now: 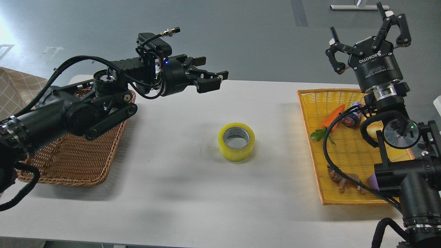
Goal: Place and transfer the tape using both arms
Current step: 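Swing the left gripper out toward the tape roll on the table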
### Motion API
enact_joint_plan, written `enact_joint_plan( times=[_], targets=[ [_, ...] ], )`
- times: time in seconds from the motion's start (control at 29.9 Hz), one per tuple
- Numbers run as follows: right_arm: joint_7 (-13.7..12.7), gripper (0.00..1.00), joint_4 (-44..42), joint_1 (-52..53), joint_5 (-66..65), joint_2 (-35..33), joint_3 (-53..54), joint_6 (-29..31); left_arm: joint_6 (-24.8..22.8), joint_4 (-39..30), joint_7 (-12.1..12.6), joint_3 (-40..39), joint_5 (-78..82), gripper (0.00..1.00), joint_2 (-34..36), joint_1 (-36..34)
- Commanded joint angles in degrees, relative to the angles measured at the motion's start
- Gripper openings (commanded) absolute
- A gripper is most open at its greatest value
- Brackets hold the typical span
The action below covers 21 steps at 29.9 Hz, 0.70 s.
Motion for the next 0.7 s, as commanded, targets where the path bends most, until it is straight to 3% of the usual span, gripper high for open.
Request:
enact_joint_plan(
  times=[0.0, 0.33, 0.67],
  targets=[
    [0.0, 1.0, -0.2, -0.1, -0.1, 0.0, 0.0, 0.0, 0.0, -0.1, 0.7, 1.8, -0.3, 0.98, -0.1, 0.1],
    [0.0, 1.0, -0.2, -0.1, -0.1, 0.0, 0.0, 0.6, -4.4, -0.1, 5.8, 2.1, -0.8, 0.98, -2.9, 1.2],
    [0.1, 1.0, -0.7, -1.3, -0.1, 0.0, 0.0, 1.1, -6.8, -0.1, 8.0, 4.8, -0.8, 0.98, -4.5, 2.1]
  ],
)
